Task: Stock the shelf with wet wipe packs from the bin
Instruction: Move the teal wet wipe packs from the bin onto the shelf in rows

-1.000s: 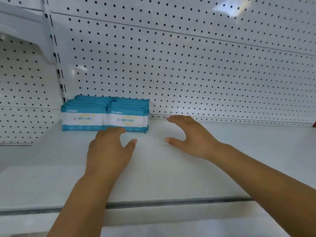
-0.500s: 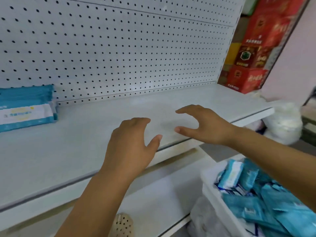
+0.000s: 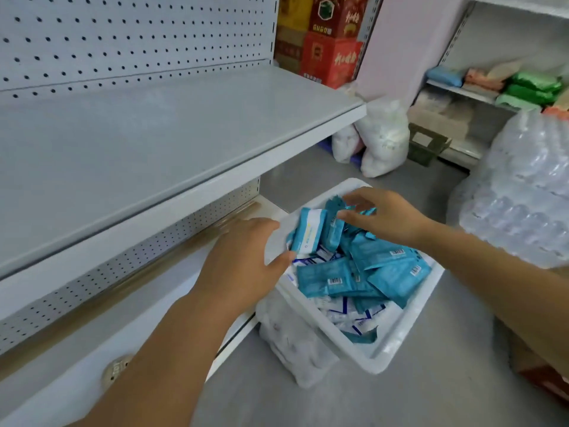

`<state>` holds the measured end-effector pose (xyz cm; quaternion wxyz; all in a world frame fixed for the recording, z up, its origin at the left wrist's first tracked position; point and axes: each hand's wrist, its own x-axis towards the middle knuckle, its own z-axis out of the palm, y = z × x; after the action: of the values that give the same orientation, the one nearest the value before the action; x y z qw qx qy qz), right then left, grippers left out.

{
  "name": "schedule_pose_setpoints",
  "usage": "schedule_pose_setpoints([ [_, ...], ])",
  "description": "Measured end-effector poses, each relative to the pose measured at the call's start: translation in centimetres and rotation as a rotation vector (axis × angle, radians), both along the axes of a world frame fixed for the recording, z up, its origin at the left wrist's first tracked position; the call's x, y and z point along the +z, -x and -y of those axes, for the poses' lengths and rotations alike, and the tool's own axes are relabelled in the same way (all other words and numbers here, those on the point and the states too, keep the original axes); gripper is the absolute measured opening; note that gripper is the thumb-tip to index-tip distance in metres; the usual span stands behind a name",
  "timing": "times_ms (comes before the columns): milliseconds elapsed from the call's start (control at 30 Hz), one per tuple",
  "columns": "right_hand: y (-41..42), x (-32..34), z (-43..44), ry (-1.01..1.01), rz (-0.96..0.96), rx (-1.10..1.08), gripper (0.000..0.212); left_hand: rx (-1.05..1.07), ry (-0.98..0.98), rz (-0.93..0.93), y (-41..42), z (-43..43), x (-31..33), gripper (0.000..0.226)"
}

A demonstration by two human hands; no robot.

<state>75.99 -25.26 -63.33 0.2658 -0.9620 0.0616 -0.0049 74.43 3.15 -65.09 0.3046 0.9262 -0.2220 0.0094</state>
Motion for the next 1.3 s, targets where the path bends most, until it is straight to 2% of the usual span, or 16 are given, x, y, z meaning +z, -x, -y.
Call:
schedule_pose_setpoints([
  [267, -2.5, -8.0, 0.4, -0.264, -0.049, -0.291, 0.035, 0.015, -0.094, -0.063, -1.5, 0.5, -3.5, 0.059],
  [367, -3.4, -9.5, -0.2, -0.303, -0.012, -0.363, 0.037, -0.002, -0.16, -0.1, -1.7, 0.8, -4.4, 0.06],
  [467, -4.3, -10.5, -0.7, -0.323, 0.019, -0.418, 0.048, -0.005, -0.187, -0.148, -1.8, 1.1, -5.0, 0.062],
  [600, -5.5, -11.1, -1.1, -0.42, 0.082, -0.536, 0.048, 0.01, -0.146, -0.188, -1.8, 1.3, -5.5, 0.06],
  [767, -6.4, -11.7, -0.7, -0.31, 0.096, -0.509, 0.038, 0.041, -0.096, -0.215, -2.2, 1.3, -5.7, 0.062],
  [867, -5.8, -11.5, -0.4, -0.349, 0.159, -0.531, 0.031, 0.07, -0.019, -0.239, -2.5, 1.4, -5.5, 0.061],
  [1000, -3.1, -9.3, -0.9, -0.524, 0.24, -0.525, 0.031, 0.093, 0.169, -0.295, -2.9, 1.9, -5.0, 0.055],
  [1100, -0.3, -6.7, -2.4, -0.742, 0.247, -0.474, 0.021, 0.088, 0.291, -0.316, -3.1, 2.9, -4.6, 0.054],
  [1200, 1.6, -5.1, -4.3, -0.99, 0.169, -0.387, 0.011, 0.004, 0.433, -0.397, -2.6, 3.6, -4.3, 0.064],
  [1300, 2.3, -4.4, -5.7, -1.13, 0.085, -0.37, 0.019, -0.111, 0.426, -0.346, -2.0, 3.9, -4.5, 0.081],
])
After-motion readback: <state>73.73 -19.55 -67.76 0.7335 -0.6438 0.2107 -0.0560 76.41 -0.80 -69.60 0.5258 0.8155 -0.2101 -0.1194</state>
